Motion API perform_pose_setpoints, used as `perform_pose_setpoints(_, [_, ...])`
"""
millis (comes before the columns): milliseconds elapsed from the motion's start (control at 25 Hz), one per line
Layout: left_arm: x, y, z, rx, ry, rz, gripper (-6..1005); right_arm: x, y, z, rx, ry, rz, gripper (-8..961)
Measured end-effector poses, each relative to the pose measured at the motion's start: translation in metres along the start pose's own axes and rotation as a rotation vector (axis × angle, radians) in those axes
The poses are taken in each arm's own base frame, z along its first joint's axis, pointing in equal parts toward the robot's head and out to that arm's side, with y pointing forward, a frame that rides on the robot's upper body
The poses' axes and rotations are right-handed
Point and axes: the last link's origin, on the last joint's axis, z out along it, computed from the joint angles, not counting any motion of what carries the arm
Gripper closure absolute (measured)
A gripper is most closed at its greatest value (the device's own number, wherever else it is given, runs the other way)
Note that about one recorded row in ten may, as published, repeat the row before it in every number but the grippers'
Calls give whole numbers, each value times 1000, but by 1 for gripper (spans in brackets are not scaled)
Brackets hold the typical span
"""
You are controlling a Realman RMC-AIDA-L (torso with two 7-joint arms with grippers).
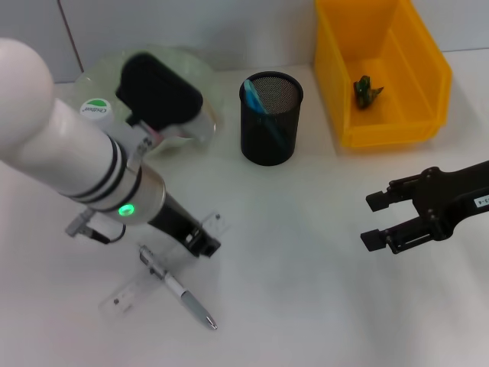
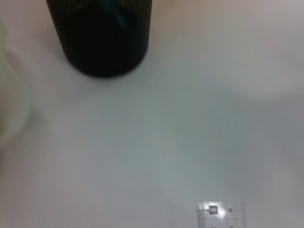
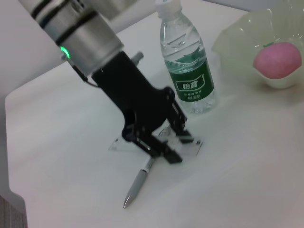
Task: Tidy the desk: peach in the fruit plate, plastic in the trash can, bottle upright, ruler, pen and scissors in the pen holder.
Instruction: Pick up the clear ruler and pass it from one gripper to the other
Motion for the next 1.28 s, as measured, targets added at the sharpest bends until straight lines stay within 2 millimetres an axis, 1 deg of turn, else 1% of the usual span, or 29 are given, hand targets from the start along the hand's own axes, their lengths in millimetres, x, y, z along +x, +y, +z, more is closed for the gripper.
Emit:
perform_pose_setpoints(40, [4, -2, -12, 2, 37, -9, 610, 0, 0, 0, -2, -1, 0, 173])
perform_pose_setpoints(80, [4, -2, -12, 2, 37, -9, 610, 0, 0, 0, -2, -1, 0, 173])
perform_pose_setpoints(120, [7, -5, -25, -1, 83, -34, 610, 0, 0, -1, -3, -1, 0, 174])
perform_pose_setpoints(160, [7, -5, -25, -1, 83, -34, 610, 0, 0, -1, -3, -1, 0, 174])
perform_pose_setpoints(200, [8, -7, -34, -12, 120, -58, 610, 0, 0, -1, -3, -2, 1, 175])
perform_pose_setpoints(240, [9, -11, -51, -45, 209, -102, 609, 0, 0, -2, -1, -5, 0, 175])
perform_pose_setpoints(280, [9, -11, -51, -45, 209, -102, 609, 0, 0, -2, -1, -5, 0, 176])
perform_pose_setpoints(360, [9, -12, -72, -107, 332, -144, 609, 1, 0, -3, 2, -6, -1, 177])
perform_pose_setpoints(400, [8, -12, -77, -128, 369, -151, 609, 1, 0, -3, 3, -7, -2, 177])
perform_pose_setpoints(440, [4, -12, -96, -242, 517, -164, 609, 1, -1, -3, 6, -7, -8, 178])
perform_pose_setpoints(480, [4, -12, -96, -242, 517, -164, 609, 1, -1, -3, 6, -7, -8, 178])
perform_pose_setpoints(600, [-5, -14, -115, -374, 701, -178, 609, 2, 0, -2, 6, -7, -15, 179])
perform_pose_setpoints(640, [-14, -17, -122, -419, 800, -190, 609, 2, 0, -2, 4, -7, -23, 180])
perform_pose_setpoints(680, [-14, -17, -122, -419, 800, -190, 609, 2, 0, -2, 4, -7, -23, 180])
perform_pose_setpoints(720, [-22, -19, -125, -456, 896, -196, 609, 2, 0, -1, 4, -7, -28, 181])
perform_pose_setpoints(760, [-27, -20, -125, -480, 950, -206, 609, 2, 0, -1, 4, -9, -35, 181])
perform_pose_setpoints(800, [-27, -20, -125, -480, 950, -206, 608, 2, 0, -1, 4, -9, -35, 182])
perform_pose_setpoints(840, [-36, -23, -124, -517, 1064, -221, 608, 2, 0, -1, 4, -9, -39, 182])
perform_pose_setpoints(880, [-36, -23, -124, -517, 1064, -221, 608, 2, 0, -1, 4, -9, -39, 183])
perform_pose_setpoints(920, [-39, -25, -122, -532, 1108, -231, 608, 1, 0, 0, 2, -10, -43, 183])
perform_pose_setpoints(1000, [-48, -28, -117, -556, 1204, -246, 608, 1, 0, 0, 2, -10, -47, 184])
perform_pose_setpoints(1040, [-54, -28, -112, -556, 1283, -233, 608, 0, 0, 0, 2, -10, -53, 185])
perform_pose_setpoints(1080, [-54, -28, -112, -556, 1283, -233, 608, 0, 0, 0, 2, -10, -53, 185])
perform_pose_setpoints(1200, [-61, -27, -100, -522, 1375, -206, 608, -1, 0, 1, 1, -11, -62, 187])
perform_pose_setpoints(1240, [-62, -24, -90, -484, 1422, -184, 608, -1, 0, 1, 0, -12, -67, 187])
perform_pose_setpoints(1280, [-62, -24, -90, -484, 1422, -184, 608, -1, 0, 1, 0, -12, -67, 188])
